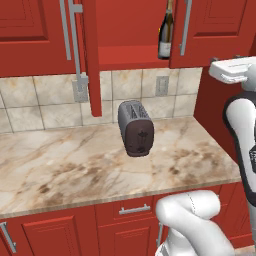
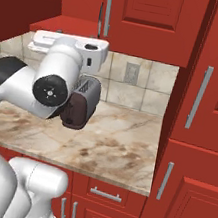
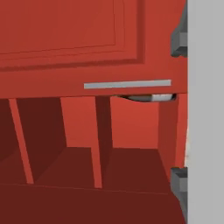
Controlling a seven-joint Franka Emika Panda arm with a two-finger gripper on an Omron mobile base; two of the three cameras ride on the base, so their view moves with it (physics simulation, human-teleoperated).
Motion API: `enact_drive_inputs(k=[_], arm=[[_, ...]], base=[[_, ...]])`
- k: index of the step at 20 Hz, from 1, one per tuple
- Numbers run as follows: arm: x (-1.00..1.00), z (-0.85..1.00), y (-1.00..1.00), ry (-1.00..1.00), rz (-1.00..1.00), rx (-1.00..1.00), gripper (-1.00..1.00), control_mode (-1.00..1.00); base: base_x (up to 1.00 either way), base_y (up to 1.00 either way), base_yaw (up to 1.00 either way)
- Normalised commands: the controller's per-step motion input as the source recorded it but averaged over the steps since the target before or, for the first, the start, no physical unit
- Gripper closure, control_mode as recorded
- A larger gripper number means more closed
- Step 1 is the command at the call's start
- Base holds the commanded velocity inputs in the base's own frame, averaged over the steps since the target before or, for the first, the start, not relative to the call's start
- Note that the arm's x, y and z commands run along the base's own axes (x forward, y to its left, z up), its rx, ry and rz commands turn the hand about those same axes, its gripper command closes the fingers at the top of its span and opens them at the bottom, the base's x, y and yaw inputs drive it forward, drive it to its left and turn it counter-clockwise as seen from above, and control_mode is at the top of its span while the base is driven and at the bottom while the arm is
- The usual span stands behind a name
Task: Open the cabinet directly in front. Then move the wine and the cup to the dining counter with the candle on it.
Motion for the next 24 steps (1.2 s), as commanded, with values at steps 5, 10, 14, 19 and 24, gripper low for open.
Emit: enact_drive_inputs(k=[5,10,14,19,24], arm=[[0.74,0.02,-0.13,0.00,0.00,0.02,-1.00,-1.00],[0.81,0.01,0.00,0.04,0.00,0.00,-1.00,-1.00],[0.84,0.00,0.00,0.02,0.00,0.00,-1.00,-1.00],[0.96,0.00,0.00,0.04,0.00,0.00,-1.00,-1.00],[1.00,0.00,-0.11,0.11,0.00,0.00,-1.00,-1.00]], base=[[0.00,0.00,0.00],[0.00,0.00,0.00],[0.00,0.00,0.00],[0.00,0.00,0.00],[0.00,0.00,0.00]])
